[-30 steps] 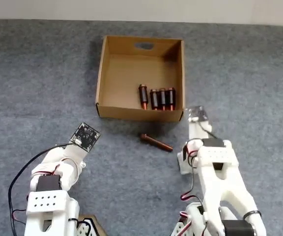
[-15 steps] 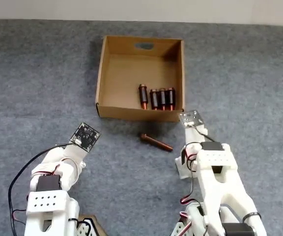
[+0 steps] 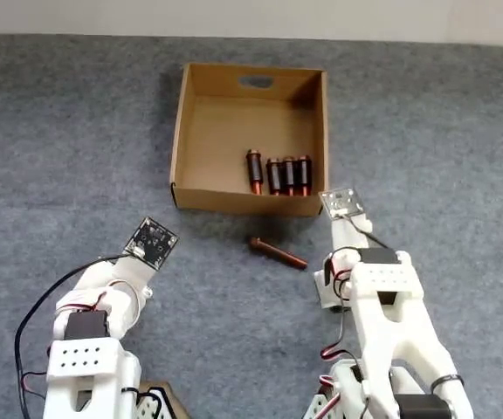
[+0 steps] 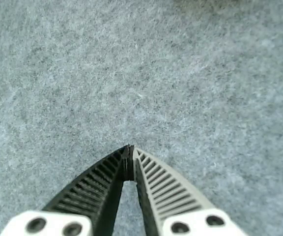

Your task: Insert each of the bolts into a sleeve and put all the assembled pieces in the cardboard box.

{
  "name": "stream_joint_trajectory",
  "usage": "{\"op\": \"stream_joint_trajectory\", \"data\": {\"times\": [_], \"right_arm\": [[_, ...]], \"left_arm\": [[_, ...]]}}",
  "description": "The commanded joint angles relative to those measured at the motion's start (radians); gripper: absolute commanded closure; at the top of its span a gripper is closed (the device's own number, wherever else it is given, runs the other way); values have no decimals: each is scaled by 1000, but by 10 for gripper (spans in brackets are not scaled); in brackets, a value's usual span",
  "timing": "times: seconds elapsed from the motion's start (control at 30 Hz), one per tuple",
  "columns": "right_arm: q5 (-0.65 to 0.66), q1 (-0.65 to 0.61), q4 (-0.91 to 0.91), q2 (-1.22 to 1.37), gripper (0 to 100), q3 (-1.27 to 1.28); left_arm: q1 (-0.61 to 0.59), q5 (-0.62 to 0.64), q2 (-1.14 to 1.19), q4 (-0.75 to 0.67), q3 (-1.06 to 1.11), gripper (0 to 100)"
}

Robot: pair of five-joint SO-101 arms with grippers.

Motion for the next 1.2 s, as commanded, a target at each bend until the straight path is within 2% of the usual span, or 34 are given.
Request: {"op": "stream_joint_trajectory", "data": {"times": [0.0,0.27,0.4,0.7,0.83,1.03,1.17], "right_arm": [[12,8,-22,47,840,-21],[12,10,-18,249,846,-76],[12,10,-15,229,996,-107],[12,8,219,-28,971,-208],[12,-1,211,-33,971,-168],[12,-15,56,59,965,-61],[11,-19,50,137,876,-67]], "left_arm": [[10,-9,-8,-18,-5,990],[10,-9,-8,-18,-5,990],[10,-9,-8,-18,-5,990],[10,-9,-8,-18,-5,990],[10,-9,-8,-18,-5,990],[10,-9,-8,-18,-5,990],[10,-9,-8,-18,-5,990]]}}
